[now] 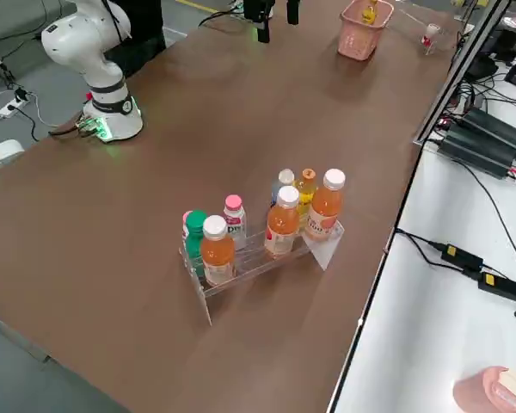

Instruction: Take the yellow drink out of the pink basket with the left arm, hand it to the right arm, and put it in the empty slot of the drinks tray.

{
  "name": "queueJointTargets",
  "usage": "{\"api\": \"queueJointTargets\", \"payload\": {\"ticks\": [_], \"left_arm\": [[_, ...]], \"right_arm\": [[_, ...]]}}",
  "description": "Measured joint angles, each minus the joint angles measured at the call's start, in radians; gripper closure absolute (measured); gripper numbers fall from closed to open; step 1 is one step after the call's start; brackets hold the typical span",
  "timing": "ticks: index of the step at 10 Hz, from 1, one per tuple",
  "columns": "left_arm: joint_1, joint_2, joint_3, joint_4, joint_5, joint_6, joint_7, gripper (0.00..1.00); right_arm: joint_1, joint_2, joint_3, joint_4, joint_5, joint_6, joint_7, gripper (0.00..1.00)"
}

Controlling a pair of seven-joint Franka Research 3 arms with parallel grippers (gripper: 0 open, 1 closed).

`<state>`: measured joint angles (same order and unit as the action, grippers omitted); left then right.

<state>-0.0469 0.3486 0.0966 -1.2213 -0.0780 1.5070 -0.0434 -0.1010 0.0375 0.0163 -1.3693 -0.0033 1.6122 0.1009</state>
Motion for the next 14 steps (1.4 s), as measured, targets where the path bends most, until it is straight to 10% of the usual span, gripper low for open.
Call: {"api": "queueJointTargets", "payload": {"ticks": [14], "left_arm": [[-0.005,-0.09,-0.047,-0.429,0.022,0.423,-0.059,0.01]], "right_arm": [[0.0,0.0,0.0,0.0,0.0,0.0,0.0,0.01]]}}
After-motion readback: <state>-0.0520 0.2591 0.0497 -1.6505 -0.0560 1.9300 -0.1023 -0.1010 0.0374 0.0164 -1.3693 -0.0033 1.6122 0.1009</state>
